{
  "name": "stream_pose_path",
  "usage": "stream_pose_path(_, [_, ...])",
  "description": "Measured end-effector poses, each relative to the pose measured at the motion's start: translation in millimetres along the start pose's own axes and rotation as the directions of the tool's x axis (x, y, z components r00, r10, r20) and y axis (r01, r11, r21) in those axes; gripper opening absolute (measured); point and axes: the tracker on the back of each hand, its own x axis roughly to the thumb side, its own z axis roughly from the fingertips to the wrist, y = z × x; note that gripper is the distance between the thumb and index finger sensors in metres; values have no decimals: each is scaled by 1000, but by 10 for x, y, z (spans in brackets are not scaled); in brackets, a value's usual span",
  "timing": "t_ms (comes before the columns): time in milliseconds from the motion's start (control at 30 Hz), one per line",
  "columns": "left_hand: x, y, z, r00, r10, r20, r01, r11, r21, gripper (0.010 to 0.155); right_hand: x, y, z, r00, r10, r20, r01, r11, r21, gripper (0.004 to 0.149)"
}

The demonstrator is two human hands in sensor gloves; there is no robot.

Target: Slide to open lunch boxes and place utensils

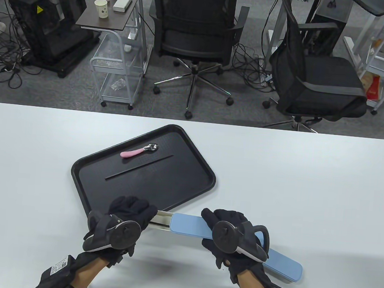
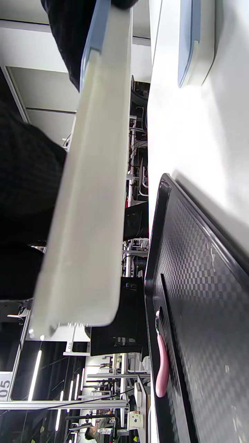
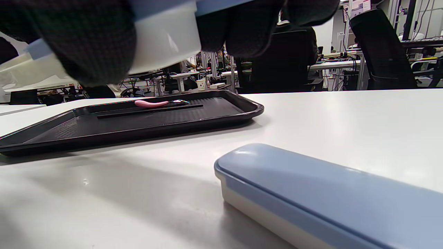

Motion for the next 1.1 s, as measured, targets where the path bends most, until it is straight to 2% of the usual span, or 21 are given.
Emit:
stream_pose_path(267, [-170, 104, 9, 993, 105, -57, -104, 994, 21, 51, -98, -36, 11, 999, -22, -29, 21, 1000, -6, 78])
stream_pose_path(700, [-663, 362, -200, 940, 174, -294, -160, 985, 71, 62, -181, -64, 21, 998, -24, -58, 23, 1000, -12, 78])
stream_pose_path(900, [-867, 334, -367, 895, 170, -412, -171, 985, 34, 66, -258, -94, 40, 996, -21, -88, 19, 999, -28, 78])
stream_pose_path(1100, [-1050, 198, -581, 840, 125, -528, -169, 985, -36, 66, -338, -97, 39, 993, -21, -116, 18, 999, -28, 78])
